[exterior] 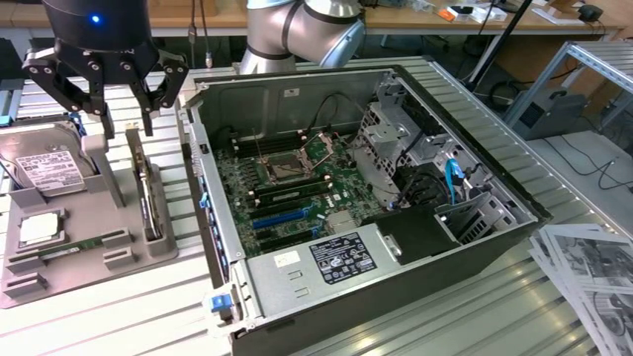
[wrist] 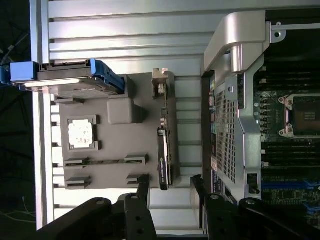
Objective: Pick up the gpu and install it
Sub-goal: 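Pick up the gpu and move the gpu toward the slot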
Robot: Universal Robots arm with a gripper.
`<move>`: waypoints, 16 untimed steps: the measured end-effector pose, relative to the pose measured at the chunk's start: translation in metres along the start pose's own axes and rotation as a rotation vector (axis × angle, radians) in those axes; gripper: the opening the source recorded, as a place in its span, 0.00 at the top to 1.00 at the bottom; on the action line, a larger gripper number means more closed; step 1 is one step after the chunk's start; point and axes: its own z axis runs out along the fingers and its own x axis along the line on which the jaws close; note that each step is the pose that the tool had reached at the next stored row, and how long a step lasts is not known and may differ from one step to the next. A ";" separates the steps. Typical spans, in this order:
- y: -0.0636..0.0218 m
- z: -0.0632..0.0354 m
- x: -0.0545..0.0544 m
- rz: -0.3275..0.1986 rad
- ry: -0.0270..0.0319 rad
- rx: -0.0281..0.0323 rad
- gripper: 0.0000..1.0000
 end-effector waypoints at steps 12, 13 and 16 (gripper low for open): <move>0.0100 0.0011 0.004 0.000 0.0000 -0.0001 0.55; 0.0100 0.0011 0.004 0.000 0.0000 -0.0001 0.55; 0.0124 0.0023 0.004 0.000 0.0000 0.0021 0.55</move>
